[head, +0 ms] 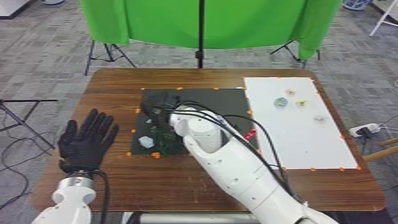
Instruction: Arrange flowers
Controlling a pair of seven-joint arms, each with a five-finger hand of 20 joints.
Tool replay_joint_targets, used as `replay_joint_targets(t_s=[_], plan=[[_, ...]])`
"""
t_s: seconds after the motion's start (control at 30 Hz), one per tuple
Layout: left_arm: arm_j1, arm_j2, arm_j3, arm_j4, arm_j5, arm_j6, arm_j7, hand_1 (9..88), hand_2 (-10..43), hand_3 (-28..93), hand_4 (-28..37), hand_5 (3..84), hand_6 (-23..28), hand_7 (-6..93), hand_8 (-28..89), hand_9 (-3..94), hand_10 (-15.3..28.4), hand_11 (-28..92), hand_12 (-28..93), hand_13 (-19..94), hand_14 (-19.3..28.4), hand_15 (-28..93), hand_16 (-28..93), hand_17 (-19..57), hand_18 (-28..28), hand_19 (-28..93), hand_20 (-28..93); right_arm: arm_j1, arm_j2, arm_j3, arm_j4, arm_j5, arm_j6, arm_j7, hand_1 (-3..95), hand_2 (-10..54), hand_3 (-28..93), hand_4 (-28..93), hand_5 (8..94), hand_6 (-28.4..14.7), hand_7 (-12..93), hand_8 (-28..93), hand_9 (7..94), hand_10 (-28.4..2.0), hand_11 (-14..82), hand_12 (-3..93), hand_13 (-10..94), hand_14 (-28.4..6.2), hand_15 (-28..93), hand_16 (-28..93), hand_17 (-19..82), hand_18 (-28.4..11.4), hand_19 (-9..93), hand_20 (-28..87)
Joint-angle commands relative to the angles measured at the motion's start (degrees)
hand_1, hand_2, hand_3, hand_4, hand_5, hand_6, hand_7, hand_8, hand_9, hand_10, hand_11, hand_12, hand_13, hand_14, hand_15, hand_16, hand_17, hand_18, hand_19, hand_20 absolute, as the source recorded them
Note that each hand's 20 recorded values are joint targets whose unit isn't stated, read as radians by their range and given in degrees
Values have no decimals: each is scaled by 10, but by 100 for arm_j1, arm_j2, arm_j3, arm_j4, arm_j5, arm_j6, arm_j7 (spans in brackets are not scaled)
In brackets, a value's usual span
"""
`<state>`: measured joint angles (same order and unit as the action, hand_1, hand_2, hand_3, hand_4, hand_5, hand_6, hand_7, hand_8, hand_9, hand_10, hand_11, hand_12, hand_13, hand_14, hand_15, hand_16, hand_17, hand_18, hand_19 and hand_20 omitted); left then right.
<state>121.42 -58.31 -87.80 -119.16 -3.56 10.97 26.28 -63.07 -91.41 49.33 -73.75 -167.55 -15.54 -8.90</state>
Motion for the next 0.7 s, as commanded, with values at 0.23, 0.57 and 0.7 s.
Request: replay_joint_targets(t_s=[0.23, 0.57, 0.7], plan=[[-57, -15, 27, 64, -17, -19, -17, 269, 149, 770, -283, 476, 108, 161, -97, 382, 160, 245, 110, 295, 162, 394, -75, -84, 143, 359, 126, 87, 55, -208, -134, -230, -30, 486, 589, -95, 754, -283, 636, 5, 402, -101, 734, -104, 182, 395, 596, -82, 603, 376, 274, -223, 871, 540], [-15, -54, 12, 57, -36, -25, -8, 270, 150, 771, -283, 478, 109, 165, -99, 384, 161, 248, 110, 295, 159, 394, -75, -83, 142, 359, 126, 74, 145, -222, -251, 84, -86, 707, 577, -95, 761, -283, 624, 8, 280, -161, 714, -104, 170, 384, 581, -90, 627, 368, 271, -226, 873, 537], [-19, -41, 12, 56, -43, -23, -5, 270, 149, 771, -283, 478, 109, 165, -99, 384, 161, 247, 110, 295, 160, 394, -74, -82, 142, 358, 126, 65, 124, -165, -237, 195, -144, 715, 569, -95, 760, -283, 614, 4, 263, -177, 695, -109, 179, 351, 575, -94, 631, 367, 269, -227, 873, 536]])
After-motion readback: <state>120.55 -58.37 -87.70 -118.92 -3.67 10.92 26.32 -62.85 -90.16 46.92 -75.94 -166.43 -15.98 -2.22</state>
